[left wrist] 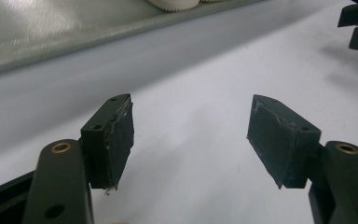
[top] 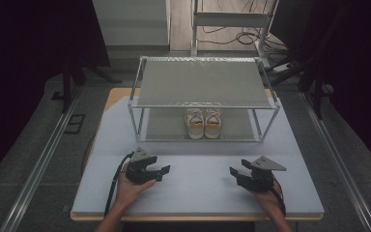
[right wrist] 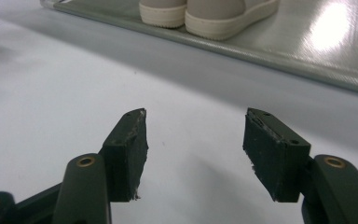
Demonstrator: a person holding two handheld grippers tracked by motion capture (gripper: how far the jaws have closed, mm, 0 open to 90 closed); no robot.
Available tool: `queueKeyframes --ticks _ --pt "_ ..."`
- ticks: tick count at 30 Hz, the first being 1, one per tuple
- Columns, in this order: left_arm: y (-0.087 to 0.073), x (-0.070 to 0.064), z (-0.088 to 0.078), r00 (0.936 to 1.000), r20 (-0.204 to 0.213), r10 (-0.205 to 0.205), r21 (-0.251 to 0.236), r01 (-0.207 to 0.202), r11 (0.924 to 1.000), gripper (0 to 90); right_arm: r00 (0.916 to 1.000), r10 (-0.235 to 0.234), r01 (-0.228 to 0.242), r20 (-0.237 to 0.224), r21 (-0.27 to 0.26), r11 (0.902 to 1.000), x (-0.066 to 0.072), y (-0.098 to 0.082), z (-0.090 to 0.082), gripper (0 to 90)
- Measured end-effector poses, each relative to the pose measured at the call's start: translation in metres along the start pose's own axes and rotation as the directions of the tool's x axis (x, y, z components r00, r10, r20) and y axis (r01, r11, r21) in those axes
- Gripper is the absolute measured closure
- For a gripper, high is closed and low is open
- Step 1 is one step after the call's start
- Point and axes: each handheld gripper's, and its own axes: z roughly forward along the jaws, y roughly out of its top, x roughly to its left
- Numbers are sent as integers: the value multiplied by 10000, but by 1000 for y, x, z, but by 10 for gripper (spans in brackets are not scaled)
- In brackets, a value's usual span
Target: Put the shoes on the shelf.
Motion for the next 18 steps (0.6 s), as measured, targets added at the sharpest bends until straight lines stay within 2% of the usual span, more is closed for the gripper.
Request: queueKeyframes --ticks 4,11,18 --pt "-6 4 -5 9998 -85 -162 -26 162 9999 309 9995 302 -301 32 -208 9993 -5 -6 -7 393" --pt "-9 7 -13 9991 -178 -374 -158 371 9992 308 9996 265 -264 42 -310 9992 -5 -5 -11 389" --pt "-10 7 -14 9991 -226 -349 -90 347 9994 295 9998 205 -202 71 -394 9990 -4 -4 -12 365"
